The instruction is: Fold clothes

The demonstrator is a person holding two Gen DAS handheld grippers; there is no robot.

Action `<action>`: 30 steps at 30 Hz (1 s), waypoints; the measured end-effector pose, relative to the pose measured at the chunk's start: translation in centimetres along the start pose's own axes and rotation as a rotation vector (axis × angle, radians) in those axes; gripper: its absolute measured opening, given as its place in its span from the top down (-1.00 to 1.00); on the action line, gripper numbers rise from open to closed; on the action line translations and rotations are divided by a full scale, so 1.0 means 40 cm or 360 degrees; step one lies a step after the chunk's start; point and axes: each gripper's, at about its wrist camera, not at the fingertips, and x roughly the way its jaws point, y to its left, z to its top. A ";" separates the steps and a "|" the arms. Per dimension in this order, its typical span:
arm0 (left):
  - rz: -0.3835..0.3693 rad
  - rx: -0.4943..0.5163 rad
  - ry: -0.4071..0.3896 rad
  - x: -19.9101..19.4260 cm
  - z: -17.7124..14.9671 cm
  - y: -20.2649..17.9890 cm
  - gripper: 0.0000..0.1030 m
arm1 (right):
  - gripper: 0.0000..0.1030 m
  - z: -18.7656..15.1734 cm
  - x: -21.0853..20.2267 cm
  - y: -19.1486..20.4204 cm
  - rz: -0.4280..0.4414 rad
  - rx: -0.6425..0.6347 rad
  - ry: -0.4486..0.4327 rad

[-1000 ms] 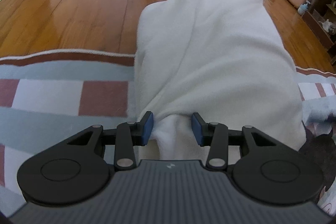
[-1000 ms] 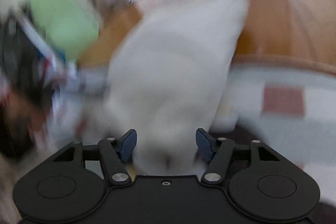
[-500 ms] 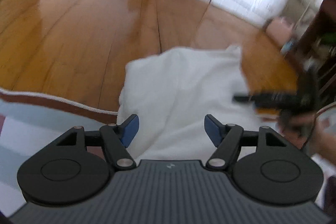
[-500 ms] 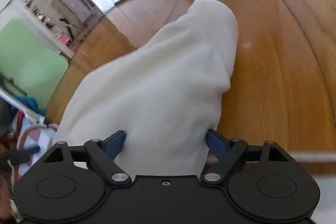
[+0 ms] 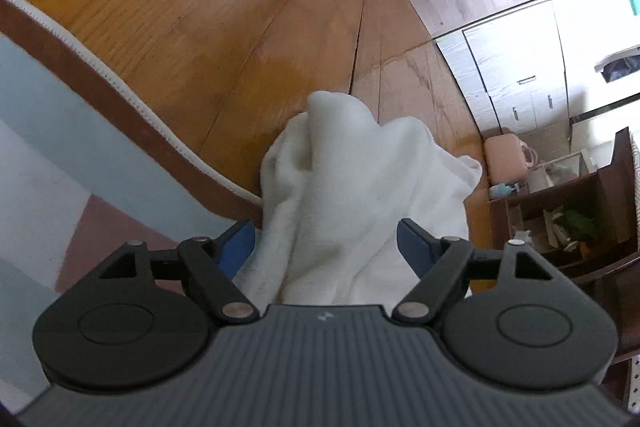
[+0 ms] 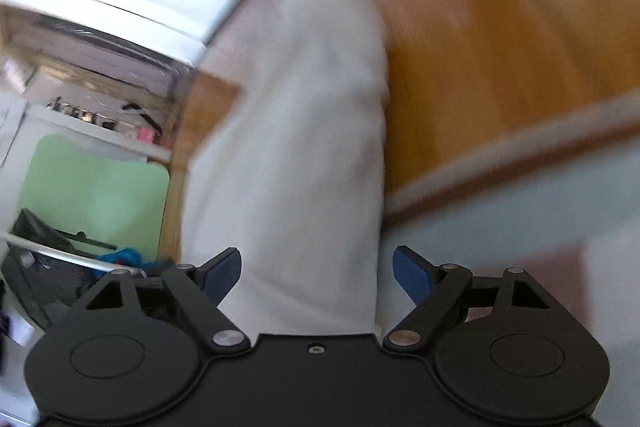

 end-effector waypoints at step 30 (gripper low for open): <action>-0.0341 0.1210 0.0162 0.064 -0.270 -0.407 0.45 | -0.09 -0.247 -0.351 0.132 -0.0064 -0.0249 -0.0650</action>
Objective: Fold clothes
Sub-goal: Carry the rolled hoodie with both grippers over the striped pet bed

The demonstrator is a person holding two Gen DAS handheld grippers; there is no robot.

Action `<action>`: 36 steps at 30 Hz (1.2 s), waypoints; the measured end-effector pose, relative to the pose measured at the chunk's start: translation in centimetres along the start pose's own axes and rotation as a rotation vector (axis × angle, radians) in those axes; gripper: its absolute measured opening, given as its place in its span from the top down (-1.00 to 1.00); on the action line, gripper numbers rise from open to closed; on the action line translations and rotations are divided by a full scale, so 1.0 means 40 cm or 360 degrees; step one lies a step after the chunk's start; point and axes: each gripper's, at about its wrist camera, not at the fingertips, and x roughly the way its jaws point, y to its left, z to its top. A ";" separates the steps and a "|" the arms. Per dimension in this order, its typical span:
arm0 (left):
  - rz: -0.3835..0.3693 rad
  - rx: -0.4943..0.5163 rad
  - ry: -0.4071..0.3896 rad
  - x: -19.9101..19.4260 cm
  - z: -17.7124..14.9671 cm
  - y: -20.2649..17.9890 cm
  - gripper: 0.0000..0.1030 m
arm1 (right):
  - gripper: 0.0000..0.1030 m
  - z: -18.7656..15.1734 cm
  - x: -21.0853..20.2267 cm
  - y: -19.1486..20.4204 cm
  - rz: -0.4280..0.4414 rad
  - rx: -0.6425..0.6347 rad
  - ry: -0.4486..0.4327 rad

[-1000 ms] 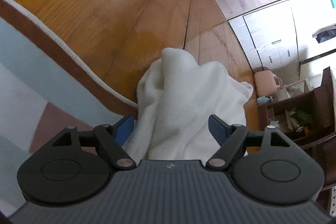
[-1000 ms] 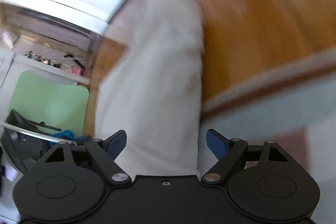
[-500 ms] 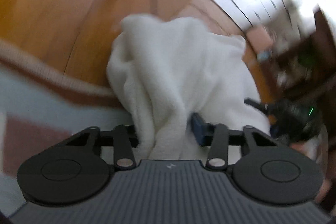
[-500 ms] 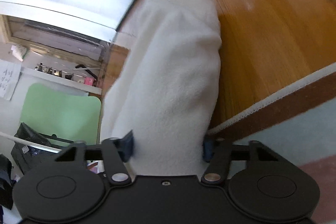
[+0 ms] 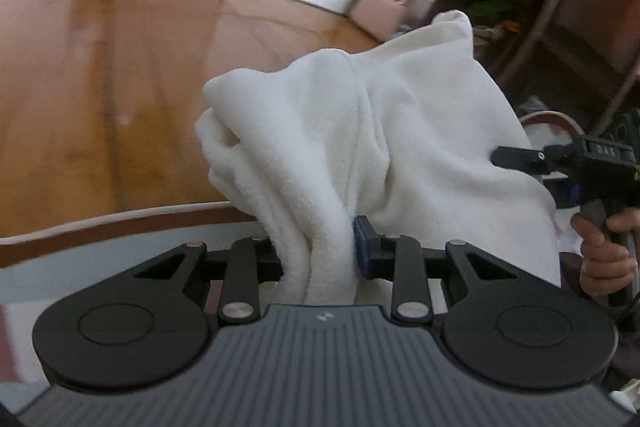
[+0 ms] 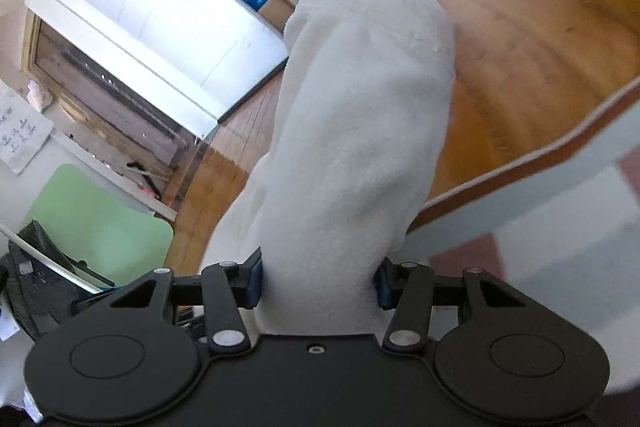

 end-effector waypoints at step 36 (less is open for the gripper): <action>-0.0297 0.0075 0.0517 0.989 0.221 -0.486 -0.19 | -0.65 0.125 -0.700 -0.692 -0.1096 0.0879 -0.0892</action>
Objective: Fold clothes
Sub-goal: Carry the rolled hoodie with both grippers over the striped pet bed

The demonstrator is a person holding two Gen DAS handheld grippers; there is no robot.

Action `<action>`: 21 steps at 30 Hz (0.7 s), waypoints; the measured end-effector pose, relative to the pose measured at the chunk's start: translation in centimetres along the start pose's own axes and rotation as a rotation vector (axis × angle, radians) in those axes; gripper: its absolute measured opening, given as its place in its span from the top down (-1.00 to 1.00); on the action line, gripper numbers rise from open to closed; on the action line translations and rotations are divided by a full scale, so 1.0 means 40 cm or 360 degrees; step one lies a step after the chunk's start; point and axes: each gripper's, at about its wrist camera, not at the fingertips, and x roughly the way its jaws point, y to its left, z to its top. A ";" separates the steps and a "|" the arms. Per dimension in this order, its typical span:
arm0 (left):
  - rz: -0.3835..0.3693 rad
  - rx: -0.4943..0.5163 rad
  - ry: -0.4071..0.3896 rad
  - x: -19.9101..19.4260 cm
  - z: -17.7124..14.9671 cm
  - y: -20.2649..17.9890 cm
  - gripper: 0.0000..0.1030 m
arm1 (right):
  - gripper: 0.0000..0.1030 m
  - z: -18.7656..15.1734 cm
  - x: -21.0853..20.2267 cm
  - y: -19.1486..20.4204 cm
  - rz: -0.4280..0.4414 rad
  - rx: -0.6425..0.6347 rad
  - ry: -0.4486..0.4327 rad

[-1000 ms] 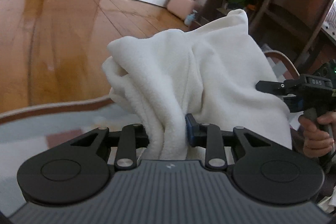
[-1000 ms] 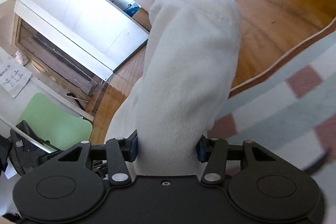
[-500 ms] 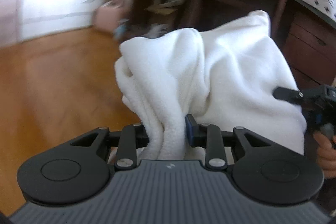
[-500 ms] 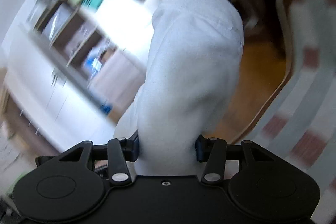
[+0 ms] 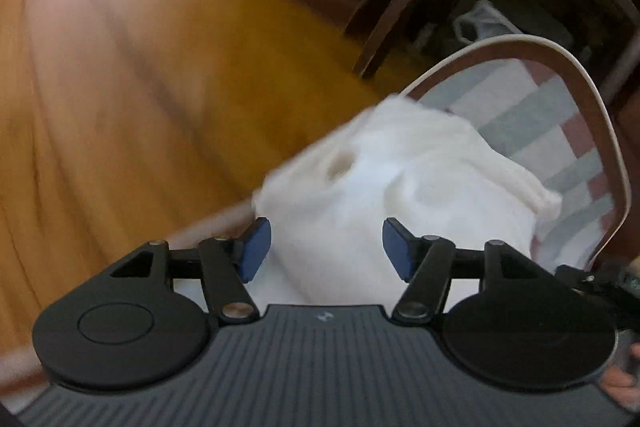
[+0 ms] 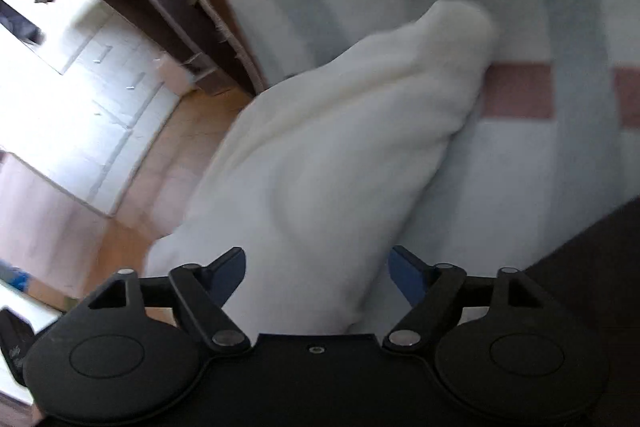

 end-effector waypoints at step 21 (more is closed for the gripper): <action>-0.0234 -0.0207 -0.0044 0.243 0.043 0.001 0.26 | -0.74 0.247 0.272 -0.131 -0.0025 0.0295 0.0246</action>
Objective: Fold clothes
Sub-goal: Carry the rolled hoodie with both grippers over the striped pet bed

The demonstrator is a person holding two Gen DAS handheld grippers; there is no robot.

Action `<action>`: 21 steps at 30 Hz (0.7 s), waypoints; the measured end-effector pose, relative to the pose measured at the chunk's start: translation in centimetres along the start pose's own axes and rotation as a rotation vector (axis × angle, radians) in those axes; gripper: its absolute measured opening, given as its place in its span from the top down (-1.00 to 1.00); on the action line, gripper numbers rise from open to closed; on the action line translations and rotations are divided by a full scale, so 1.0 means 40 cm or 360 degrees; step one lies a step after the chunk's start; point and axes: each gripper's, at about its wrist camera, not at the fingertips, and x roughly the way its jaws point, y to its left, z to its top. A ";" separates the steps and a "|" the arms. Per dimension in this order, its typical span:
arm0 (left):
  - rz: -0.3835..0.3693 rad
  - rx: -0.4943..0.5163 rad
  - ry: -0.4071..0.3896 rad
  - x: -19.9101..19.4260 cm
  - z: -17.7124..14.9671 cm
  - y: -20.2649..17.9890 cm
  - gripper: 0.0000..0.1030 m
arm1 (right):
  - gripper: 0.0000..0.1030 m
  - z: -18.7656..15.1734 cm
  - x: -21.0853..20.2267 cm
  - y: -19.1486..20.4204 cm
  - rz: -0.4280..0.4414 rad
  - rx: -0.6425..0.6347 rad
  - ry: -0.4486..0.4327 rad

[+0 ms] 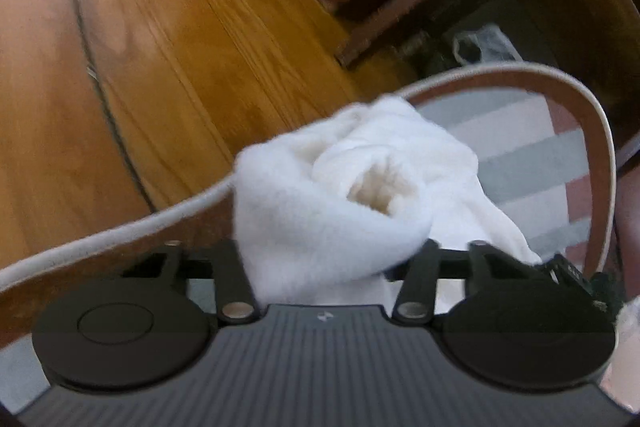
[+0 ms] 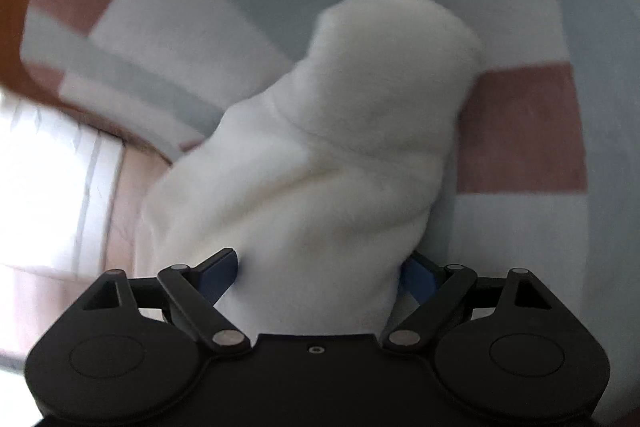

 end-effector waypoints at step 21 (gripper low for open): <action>-0.0423 0.0437 -0.0117 -0.261 -0.225 -0.140 -0.37 | 0.02 0.000 0.022 0.165 -0.0033 -0.0391 -0.0443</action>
